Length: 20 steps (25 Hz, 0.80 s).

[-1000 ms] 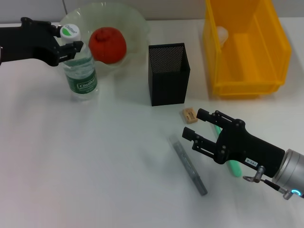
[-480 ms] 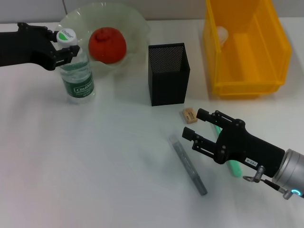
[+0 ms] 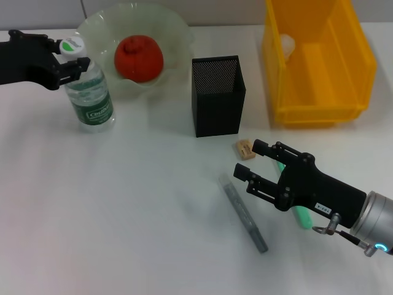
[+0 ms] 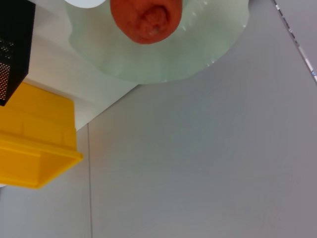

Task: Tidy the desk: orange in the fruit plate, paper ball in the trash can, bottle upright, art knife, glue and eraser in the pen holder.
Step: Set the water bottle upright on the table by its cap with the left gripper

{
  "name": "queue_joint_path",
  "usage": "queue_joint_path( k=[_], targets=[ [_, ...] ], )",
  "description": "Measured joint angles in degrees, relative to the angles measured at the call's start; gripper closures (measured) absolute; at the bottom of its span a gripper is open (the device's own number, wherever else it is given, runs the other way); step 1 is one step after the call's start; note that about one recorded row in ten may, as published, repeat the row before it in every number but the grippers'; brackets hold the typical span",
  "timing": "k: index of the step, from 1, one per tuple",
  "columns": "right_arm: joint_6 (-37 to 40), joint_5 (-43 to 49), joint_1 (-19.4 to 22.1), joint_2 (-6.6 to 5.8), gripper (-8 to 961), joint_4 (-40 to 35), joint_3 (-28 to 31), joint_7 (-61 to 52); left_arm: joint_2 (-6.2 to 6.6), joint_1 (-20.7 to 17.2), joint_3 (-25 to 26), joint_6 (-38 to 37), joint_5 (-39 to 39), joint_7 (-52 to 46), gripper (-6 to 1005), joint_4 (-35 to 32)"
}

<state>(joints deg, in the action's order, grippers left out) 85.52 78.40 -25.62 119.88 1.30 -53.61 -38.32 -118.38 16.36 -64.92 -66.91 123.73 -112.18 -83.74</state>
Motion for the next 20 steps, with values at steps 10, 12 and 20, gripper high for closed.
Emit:
queue_joint_path(
  k=[10,12,20],
  targets=[
    [0.0,0.0,-0.21,0.0,263,0.02,0.0,0.0,0.0,0.05,0.9,0.77,0.03,0.05,554,0.68],
    [0.0,0.0,-0.22,0.0,263,0.02,0.0,0.0,-0.03,0.06,0.97,1.57,0.04,-0.04,554,0.75],
    [0.0,0.0,-0.22,0.0,263,0.04,0.0,0.0,-0.09,0.37,1.17,2.44,0.05,-0.13,555,1.71]
  ],
)
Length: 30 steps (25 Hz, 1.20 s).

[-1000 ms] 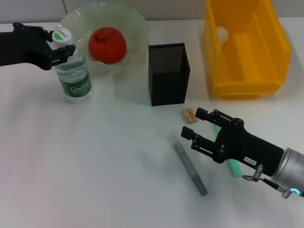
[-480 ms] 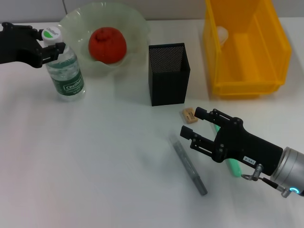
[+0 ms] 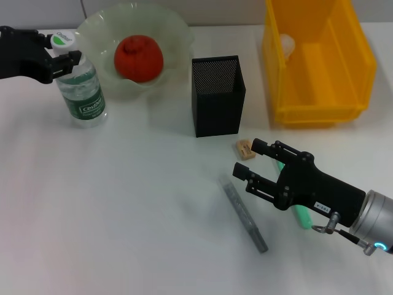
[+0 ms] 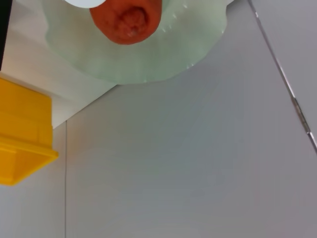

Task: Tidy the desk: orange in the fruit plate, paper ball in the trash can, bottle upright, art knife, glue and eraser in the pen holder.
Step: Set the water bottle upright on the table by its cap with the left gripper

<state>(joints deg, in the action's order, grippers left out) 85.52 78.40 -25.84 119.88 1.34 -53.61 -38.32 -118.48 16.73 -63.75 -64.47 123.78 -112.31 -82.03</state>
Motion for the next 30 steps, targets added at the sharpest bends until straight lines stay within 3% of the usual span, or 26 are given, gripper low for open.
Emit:
queue_joint_path(
  k=[25,30],
  targets=[
    [-0.01,0.0,0.01,0.0,263,0.16,0.0,0.0,0.0,0.14,0.77,0.48,-0.47,-0.66,554,1.04],
    [-0.01,-0.01,0.01,0.0,263,0.22,0.0,0.0,-0.08,0.17,1.0,0.46,-0.61,-0.9,393,0.8]
  ],
)
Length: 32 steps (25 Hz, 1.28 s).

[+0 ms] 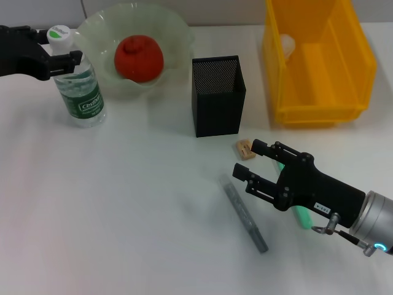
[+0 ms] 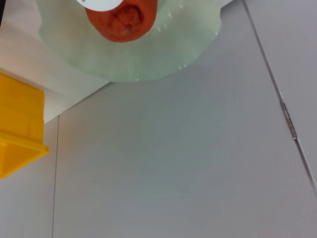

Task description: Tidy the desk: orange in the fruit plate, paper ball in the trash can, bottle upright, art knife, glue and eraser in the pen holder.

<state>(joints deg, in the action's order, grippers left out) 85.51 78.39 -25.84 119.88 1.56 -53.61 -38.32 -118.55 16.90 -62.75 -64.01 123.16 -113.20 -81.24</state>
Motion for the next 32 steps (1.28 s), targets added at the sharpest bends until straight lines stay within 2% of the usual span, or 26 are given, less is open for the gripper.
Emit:
queue_joint_path(
  k=[3,15,20,22,26,29,31,32],
  targets=[
    [0.0,0.0,0.0,0.0,263,0.02,0.0,0.0,-0.03,0.04,0.2,0.03,-0.35,0.0,325,-0.03],
    [0.0,0.0,0.0,0.0,261,0.02,0.0,0.0,0.14,-0.16,3.59,0.64,-5.53,1.07,257,0.23],
    [0.0,0.0,0.0,0.0,261,0.02,0.0,0.0,0.17,-1.39,4.66,-0.16,-12.58,4.9,233,-0.05],
    [0.0,0.0,0.0,0.0,262,0.02,0.0,0.0,0.19,-2.73,4.67,-3.27,-20.85,9.56,229,0.25],
    [0.03,0.0,0.0,0.0,262,0.02,0.0,0.0,0.19,-2.9,4.67,-4.14,-22.15,10.52,222,0.3],
    [0.06,0.0,0.0,0.0,262,0.02,0.0,0.0,0.17,-3.18,4.66,-11.7,-28.29,12.68,220,1.32],
    [0.07,0.0,0.0,0.0,262,0.02,0.0,0.0,0.17,-3.18,4.66,-11.7,-28.29,12.68,220,1.32],
    [0.08,0.0,-0.06,0.0,262,0.02,0.0,0.0,0.17,-2.8,4.66,-17.99,-33.38,16.0,220,4.4]
  ],
)
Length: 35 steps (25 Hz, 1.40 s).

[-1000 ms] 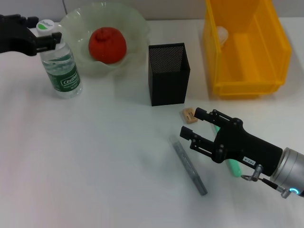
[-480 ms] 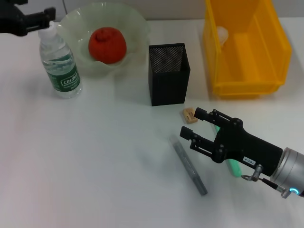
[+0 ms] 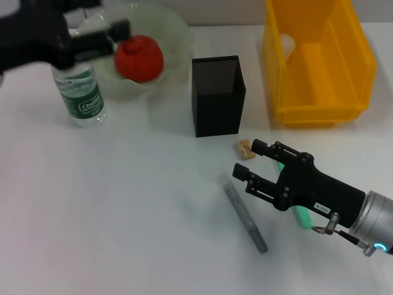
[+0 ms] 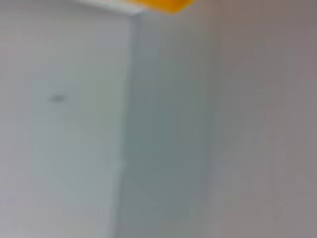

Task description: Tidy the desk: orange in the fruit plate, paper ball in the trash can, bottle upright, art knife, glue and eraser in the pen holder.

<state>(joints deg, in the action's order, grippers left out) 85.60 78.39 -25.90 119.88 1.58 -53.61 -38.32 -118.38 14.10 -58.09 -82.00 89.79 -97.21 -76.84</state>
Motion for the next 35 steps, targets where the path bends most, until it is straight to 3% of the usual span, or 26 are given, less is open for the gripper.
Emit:
queue_joint_path(
  k=[4,9,11,14,15,16,26,29,30,31,34,35],
  targets=[
    [0.01,0.01,-0.27,0.0,262,0.23,0.0,0.0,-0.03,1.41,-0.07,-10.6,-6.21,6.54,220,8.09],
    [0.01,0.27,-0.67,0.0,263,0.75,0.0,0.0,-0.09,2.71,-0.54,-13.84,-7.25,11.3,221,15.42],
    [0.02,0.32,-0.72,0.0,263,0.82,0.0,0.0,-0.04,4.94,-0.97,-15.86,-6.61,19.6,221,27.62],
    [0.01,0.37,-0.73,0.0,263,0.88,-0.02,-0.01,-0.04,4.94,-0.97,-15.86,-6.61,19.6,221,27.62],
    [0.01,0.42,-0.73,0.0,263,0.87,-0.12,-0.43,-0.01,5.51,-1.05,-16.11,-6.43,23.01,221,31.18],
    [0.01,0.42,-0.73,0.0,263,0.87,-0.12,-0.43,-0.09,5.99,-1.43,-15.43,-6.33,32.91,221,39.64],
    [2.13,0.3,-0.52,-0.51,263,-0.93,-0.01,-3.64,-0.05,5.12,-3.05,-14.68,-6.41,42.17,220,48.61],
    [4.93,0.35,0.93,-0.76,264,-9.88,-0.19,-13.72,-0.05,4.79,-3.06,-14.68,-6.42,42.54,220,48.86],
    [5.74,1.0,2.64,-0.81,264,-20.15,-0.58,-24.07,-0.05,4.79,-3.06,-14.68,-6.42,42.54,220,48.86],
    [5.74,1.0,2.64,-0.81,264,-20.15,-0.58,-24.07,-0.07,4.05,-3.08,-14.68,-6.14,42.88,220,49.05],
    [5.74,4.6,4.36,-0.77,264,-35.86,-0.33,-39.78,-0.07,3.52,-3.14,-14.49,-5.01,42.9,221,49.16],
    [5.41,8.59,4.51,-0.77,264,-44.86,0.37,-49.59,-0.06,3.36,-3.17,-14.45,-4.89,42.91,221,49.19]
  ],
)
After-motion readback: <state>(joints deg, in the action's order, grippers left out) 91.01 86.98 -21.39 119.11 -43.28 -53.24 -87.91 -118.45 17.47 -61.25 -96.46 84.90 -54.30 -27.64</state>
